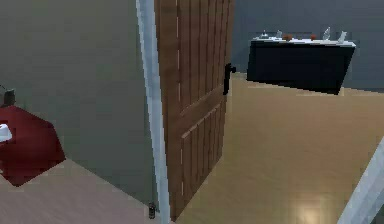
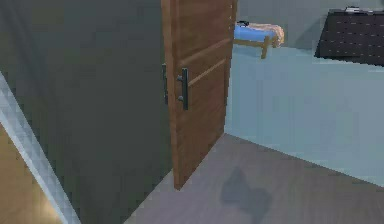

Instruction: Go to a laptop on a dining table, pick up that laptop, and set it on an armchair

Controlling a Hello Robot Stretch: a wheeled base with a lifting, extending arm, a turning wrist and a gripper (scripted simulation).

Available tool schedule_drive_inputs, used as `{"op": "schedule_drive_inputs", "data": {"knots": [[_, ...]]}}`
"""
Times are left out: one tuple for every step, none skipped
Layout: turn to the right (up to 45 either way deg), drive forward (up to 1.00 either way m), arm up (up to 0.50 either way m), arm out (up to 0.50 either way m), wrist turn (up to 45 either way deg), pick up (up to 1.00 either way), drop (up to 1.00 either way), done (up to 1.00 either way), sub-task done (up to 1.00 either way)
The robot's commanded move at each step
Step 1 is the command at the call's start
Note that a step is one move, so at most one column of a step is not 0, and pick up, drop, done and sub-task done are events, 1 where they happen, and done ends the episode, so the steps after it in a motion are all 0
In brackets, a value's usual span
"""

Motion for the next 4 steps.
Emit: {"op": "schedule_drive_inputs", "data": {"knots": [[24.0, 0.0, 0.0, 0.0, 0.0, 0.0, 0.0, 0.0, 0.0], [0.0, 1.0, 0.0, 0.0, 0.0, 0.0, 0.0, 0.0, 0.0], [0.0, 0.85, 0.0, 0.0, 0.0, 0.0, 0.0, 0.0, 0.0], [-33.0, 0.0, 0.0, 0.0, 0.0, 0.0, 0.0, 0.0, 0.0]]}}
